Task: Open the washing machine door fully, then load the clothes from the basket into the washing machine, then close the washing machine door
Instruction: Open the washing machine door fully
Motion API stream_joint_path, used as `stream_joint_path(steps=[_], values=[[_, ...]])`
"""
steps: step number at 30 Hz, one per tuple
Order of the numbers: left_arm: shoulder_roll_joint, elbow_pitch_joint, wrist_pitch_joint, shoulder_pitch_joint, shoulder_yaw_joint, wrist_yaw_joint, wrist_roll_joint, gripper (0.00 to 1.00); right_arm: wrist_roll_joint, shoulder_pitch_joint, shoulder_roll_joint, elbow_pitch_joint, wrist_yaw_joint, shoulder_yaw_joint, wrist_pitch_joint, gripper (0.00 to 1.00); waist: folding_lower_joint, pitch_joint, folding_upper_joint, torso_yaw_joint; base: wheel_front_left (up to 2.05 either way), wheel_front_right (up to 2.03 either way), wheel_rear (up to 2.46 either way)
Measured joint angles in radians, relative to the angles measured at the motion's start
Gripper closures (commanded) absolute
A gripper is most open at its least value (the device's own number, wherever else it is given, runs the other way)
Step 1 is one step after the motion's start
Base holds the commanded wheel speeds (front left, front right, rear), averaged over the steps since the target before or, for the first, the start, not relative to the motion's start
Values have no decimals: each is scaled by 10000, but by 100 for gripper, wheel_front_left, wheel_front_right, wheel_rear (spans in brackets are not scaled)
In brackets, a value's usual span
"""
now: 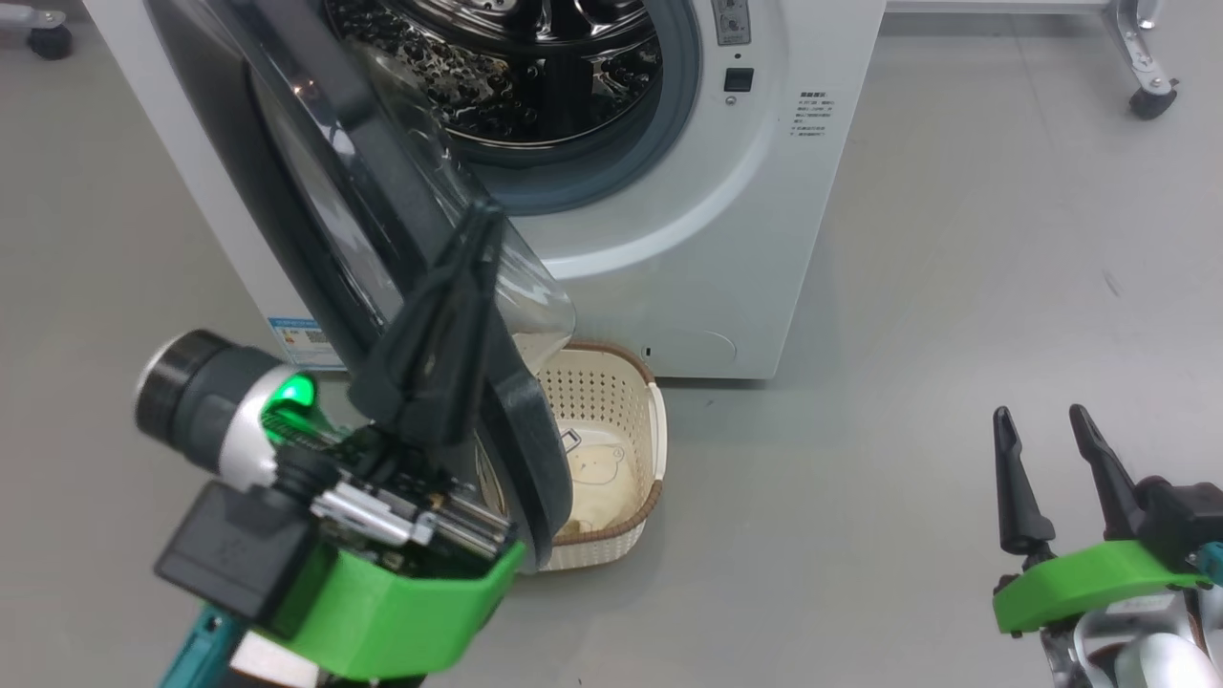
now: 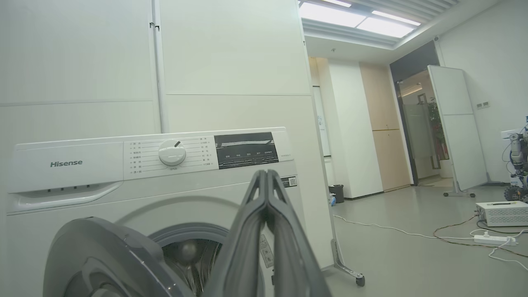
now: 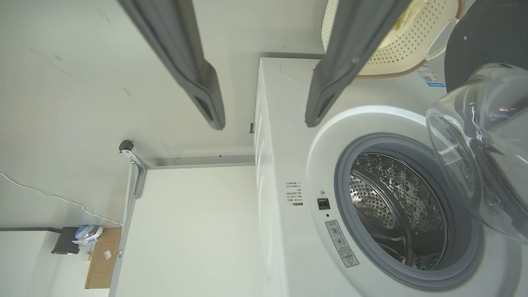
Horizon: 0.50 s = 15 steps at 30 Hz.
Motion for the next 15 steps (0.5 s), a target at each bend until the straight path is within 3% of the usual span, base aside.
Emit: stream_joint_path(steps=[11,15], values=[[-326,-186,627,-246,-2901,-107,-295,100,44,-3,2,219,0,6,-88,0,0,232,0,-55,0,0,0],[-341,144,692,-102,-3501,-113,-454,100,59,-16,-4,307,0,6,-138,0,0,284,0,-8,0,0,0]])
